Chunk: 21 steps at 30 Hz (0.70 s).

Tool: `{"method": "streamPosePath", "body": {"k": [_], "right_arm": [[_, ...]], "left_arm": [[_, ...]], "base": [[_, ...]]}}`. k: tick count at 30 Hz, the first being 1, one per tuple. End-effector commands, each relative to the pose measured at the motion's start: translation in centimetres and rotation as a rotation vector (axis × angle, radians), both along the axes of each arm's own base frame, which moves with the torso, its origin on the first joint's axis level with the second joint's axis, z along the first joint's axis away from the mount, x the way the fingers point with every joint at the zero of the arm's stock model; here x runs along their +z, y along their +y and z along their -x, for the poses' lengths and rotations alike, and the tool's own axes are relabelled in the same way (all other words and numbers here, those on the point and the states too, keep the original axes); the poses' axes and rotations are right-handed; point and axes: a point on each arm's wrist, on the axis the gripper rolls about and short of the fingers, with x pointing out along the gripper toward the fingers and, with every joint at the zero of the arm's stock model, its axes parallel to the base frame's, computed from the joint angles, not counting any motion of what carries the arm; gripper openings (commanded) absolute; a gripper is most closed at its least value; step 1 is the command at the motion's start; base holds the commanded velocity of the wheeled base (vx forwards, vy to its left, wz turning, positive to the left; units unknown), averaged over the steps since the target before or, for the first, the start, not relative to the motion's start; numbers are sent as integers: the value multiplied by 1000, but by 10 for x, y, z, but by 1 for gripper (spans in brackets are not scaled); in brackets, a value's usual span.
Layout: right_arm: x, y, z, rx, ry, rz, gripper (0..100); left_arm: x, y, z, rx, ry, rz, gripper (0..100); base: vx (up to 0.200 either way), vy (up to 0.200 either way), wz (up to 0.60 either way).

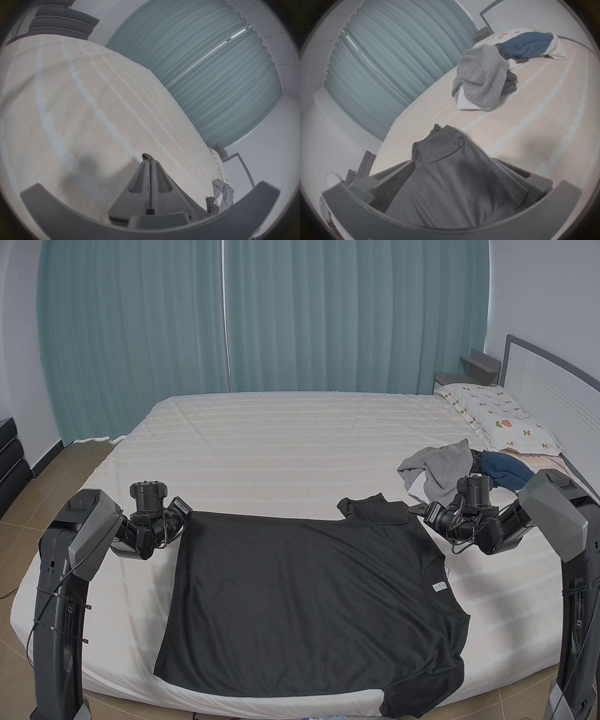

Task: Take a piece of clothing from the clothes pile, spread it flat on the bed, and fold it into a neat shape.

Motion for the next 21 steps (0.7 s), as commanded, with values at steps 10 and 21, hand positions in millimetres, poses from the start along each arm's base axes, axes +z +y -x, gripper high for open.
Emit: {"method": "streamPosePath", "body": {"k": [10, 21], "right_arm": [[-55, -3, -51, -17, -39, 11, 100], [-49, 1, -60, -14, -56, 4, 0]], "left_arm": [[-1, 1, 1, 2, 6, 2, 0], [0, 1, -1, 3, -4, 0, 0]], "base": [[0, 0, 0], [0, 0, 0]]}}
